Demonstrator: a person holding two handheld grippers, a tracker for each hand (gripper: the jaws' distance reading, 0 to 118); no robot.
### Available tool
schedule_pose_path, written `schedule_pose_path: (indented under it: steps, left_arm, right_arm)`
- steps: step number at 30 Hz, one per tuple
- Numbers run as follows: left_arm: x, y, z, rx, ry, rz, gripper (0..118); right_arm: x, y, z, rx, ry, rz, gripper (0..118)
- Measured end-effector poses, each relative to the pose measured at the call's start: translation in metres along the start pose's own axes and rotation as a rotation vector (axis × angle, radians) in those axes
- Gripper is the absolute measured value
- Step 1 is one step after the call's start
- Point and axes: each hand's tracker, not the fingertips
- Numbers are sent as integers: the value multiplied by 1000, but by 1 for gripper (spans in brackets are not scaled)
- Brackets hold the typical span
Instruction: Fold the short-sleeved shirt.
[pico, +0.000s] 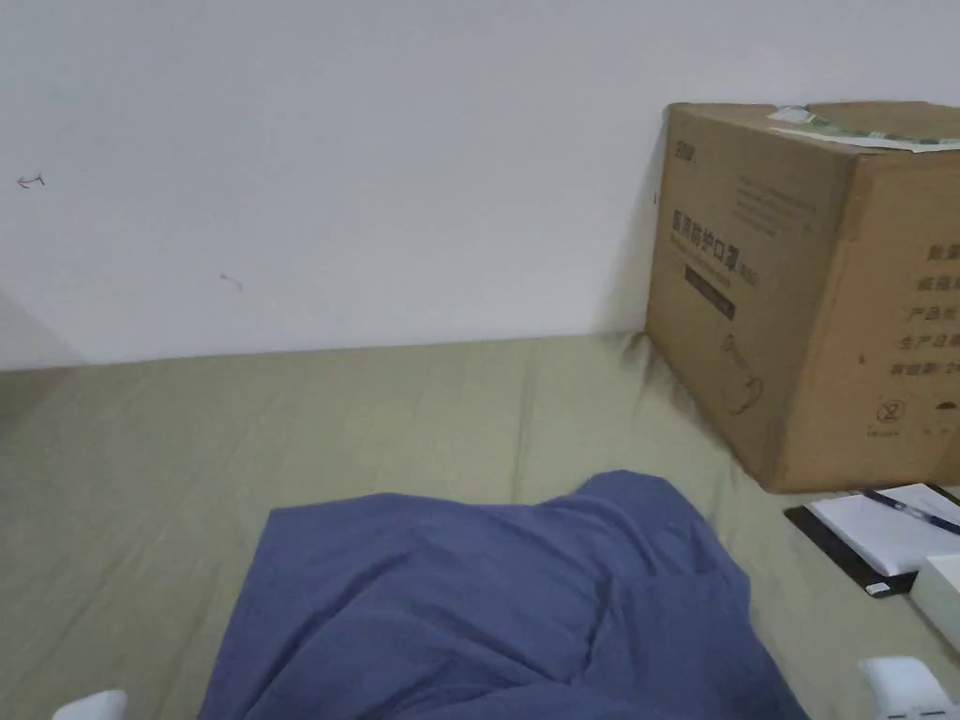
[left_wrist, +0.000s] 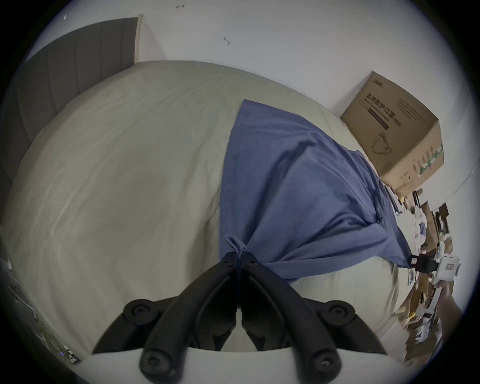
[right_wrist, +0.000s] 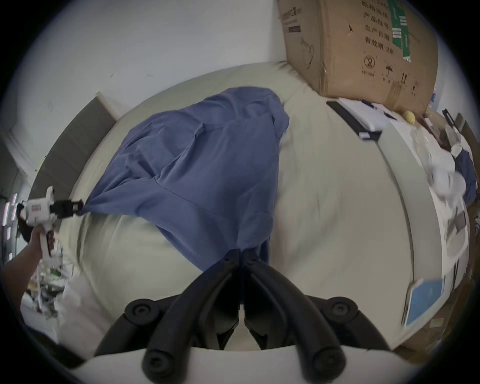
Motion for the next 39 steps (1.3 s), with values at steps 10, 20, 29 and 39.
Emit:
schedule_pose_path:
  steps: [10,20,29,39]
  left_arm:
    - [-4,-81,59,-70,-8,-115,0]
    - [11,-101,67,-55,69,-207,118]
    - [57,-86,167,320,-117,-122,115]
    - [104,-104,229,775,-143,-160,0]
  right_arm:
    - [3,-79,41,-77,-141,12,1]
    - [-24,-81,24,-66,-297,102,108]
    - [-86,-61,125,426,-155,-3,111]
    - [-171,-80,173,984,-85,88,0]
